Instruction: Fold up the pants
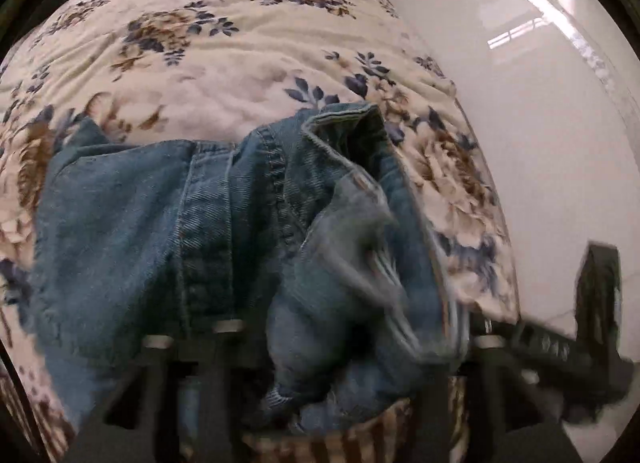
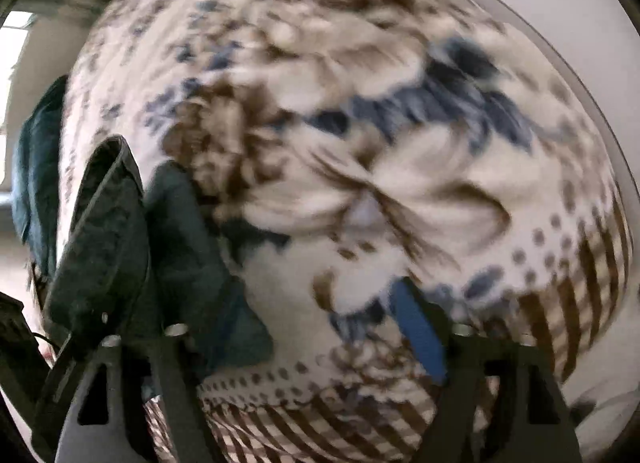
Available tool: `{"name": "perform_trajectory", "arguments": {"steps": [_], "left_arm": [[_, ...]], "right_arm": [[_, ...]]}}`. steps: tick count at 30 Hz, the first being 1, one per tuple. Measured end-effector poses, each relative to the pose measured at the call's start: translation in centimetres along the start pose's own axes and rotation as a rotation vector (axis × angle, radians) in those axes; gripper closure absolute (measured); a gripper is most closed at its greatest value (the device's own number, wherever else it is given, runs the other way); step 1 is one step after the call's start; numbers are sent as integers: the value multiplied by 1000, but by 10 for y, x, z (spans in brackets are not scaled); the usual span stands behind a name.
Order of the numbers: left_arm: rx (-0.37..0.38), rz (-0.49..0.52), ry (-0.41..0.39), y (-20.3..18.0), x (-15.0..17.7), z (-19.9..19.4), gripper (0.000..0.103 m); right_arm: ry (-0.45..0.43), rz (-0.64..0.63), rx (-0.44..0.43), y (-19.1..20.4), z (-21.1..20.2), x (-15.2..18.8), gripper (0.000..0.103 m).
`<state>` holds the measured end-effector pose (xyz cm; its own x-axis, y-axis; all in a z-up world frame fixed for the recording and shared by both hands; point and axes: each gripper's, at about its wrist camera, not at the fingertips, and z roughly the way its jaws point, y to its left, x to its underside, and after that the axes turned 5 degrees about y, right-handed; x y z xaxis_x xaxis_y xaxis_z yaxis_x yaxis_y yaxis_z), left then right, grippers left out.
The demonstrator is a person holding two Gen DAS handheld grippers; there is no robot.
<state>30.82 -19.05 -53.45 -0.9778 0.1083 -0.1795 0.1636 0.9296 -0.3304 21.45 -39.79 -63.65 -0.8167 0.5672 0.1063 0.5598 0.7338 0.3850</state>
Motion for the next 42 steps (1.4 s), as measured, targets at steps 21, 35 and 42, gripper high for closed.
{"name": "perform_trajectory", "arguments": {"steps": [21,35,42], "left_arm": [[-248,-344,3,173,4,-31,2],[-142,-410,-25,180,-5,-37,2],[-81,-364,20,179,-17,-17,2]], "right_arm": [[267,-231,-169,105,72,6,68],[308,-199,-31,78,63,0,45],[294,-188,-33,94,64,-13,43]]}}
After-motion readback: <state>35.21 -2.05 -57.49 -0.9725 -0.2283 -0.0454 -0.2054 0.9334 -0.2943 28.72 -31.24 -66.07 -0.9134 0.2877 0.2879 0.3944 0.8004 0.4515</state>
